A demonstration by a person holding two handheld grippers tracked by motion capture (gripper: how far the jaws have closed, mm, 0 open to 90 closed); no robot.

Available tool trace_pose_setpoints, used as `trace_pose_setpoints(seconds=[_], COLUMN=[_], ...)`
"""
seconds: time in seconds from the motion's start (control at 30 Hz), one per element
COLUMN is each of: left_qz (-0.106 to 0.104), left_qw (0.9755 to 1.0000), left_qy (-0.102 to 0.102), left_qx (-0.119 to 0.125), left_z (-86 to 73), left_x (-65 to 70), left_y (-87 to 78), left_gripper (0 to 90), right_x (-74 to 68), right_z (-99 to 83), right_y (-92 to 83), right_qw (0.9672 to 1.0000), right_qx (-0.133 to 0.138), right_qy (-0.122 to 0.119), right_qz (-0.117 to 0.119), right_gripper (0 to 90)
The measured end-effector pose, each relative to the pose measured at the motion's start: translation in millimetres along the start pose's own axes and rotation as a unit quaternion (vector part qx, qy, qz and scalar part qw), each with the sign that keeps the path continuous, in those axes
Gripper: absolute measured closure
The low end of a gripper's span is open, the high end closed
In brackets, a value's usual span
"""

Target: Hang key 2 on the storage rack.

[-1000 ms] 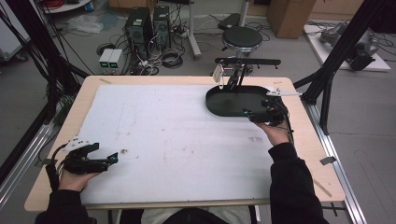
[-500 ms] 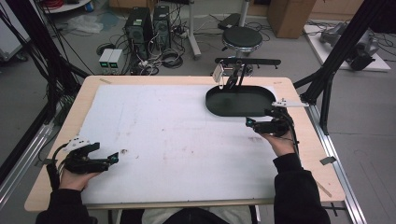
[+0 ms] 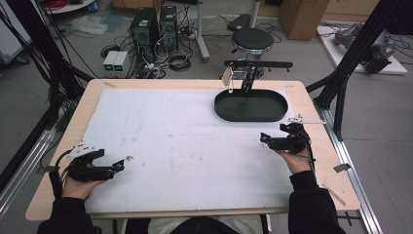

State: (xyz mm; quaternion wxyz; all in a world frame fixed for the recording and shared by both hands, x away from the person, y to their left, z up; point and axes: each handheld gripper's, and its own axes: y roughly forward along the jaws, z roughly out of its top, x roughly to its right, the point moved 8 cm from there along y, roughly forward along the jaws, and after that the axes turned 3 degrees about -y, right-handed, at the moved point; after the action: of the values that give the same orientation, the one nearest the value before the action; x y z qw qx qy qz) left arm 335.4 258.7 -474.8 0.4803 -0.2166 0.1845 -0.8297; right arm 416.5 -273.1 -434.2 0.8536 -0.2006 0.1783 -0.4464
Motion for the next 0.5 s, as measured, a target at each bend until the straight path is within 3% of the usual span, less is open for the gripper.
trace_pose_setpoints(seconds=[0.17, 0.5], left_qz=[0.000, -0.002], left_qw=[1.0000, 1.0000], left_qy=[0.001, 0.002], left_qx=[0.000, -0.001], left_z=[-0.1, -0.3], left_x=[0.0, 0.2], left_y=[-0.2, -0.2], left_gripper=[7.3, 7.3], right_x=[-4.3, -10.8], right_z=[-7.4, -25.2], right_y=[-2.1, -3.1], right_qw=[1.0000, 0.9999], right_qx=[0.004, -0.003], right_qy=[0.004, -0.010], right_qz=[0.007, 0.007], right_gripper=[0.7, 0.8])
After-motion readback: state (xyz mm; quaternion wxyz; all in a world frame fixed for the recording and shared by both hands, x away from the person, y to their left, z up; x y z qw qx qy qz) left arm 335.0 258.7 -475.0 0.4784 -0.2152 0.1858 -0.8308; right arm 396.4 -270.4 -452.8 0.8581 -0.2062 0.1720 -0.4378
